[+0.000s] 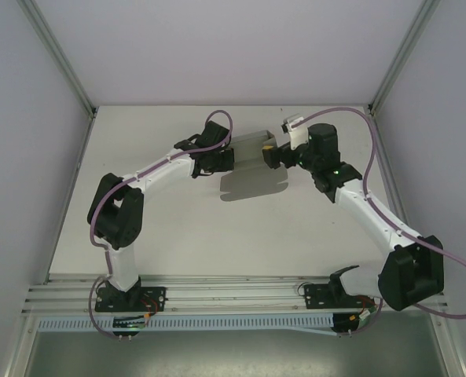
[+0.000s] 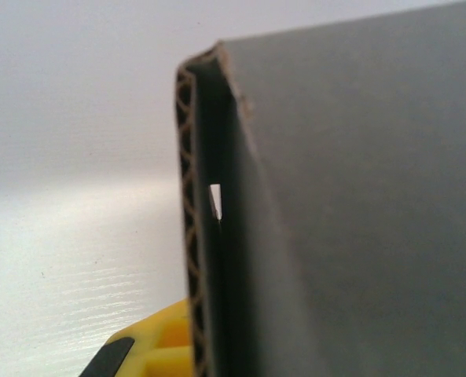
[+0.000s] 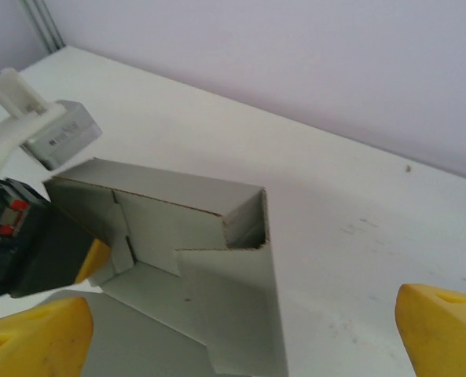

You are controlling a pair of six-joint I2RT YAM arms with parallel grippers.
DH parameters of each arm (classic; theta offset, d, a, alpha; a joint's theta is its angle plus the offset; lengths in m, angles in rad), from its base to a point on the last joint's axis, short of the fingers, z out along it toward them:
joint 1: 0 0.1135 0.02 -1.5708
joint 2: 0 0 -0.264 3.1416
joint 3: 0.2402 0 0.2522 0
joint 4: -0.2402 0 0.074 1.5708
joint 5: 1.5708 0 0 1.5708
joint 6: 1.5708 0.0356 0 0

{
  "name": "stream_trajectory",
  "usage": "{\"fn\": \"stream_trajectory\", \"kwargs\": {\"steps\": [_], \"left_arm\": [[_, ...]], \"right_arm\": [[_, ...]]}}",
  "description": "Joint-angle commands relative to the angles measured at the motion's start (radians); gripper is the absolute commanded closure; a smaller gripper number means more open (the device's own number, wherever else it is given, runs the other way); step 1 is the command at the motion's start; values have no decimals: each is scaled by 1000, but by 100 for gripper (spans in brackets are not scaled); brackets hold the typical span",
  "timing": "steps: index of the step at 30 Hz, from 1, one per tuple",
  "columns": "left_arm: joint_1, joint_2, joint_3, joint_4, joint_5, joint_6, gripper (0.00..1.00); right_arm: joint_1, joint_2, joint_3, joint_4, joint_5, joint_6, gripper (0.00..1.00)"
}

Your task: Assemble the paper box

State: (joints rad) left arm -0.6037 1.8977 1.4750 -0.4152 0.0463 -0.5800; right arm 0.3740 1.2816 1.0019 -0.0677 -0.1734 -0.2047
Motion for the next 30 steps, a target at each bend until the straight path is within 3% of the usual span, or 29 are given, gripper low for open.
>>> {"fn": "stream_trajectory", "kwargs": {"steps": [1, 4, 10, 16, 22, 30], "left_arm": [[4, -40, -17, 7, 16, 28, 100], [5, -52, -28, 21, 22, 32, 100], [4, -56, -35, 30, 47, 40, 100], [4, -67, -42, 34, 74, 42, 100], [4, -83, -60, 62, 97, 47, 100], [4, -79, -54, 53, 84, 34, 100]], "right_arm": [[-83, 5, 28, -140, -13, -31, 9], [-163, 28, 64, -189, -193, -7, 13], [-166, 134, 135, -224, -332, -65, 15], [-152, 282, 275, -317, -311, -91, 38], [-132, 386, 369, -396, -310, -128, 39], [-67, 387, 347, -426, -280, -202, 42]]}}
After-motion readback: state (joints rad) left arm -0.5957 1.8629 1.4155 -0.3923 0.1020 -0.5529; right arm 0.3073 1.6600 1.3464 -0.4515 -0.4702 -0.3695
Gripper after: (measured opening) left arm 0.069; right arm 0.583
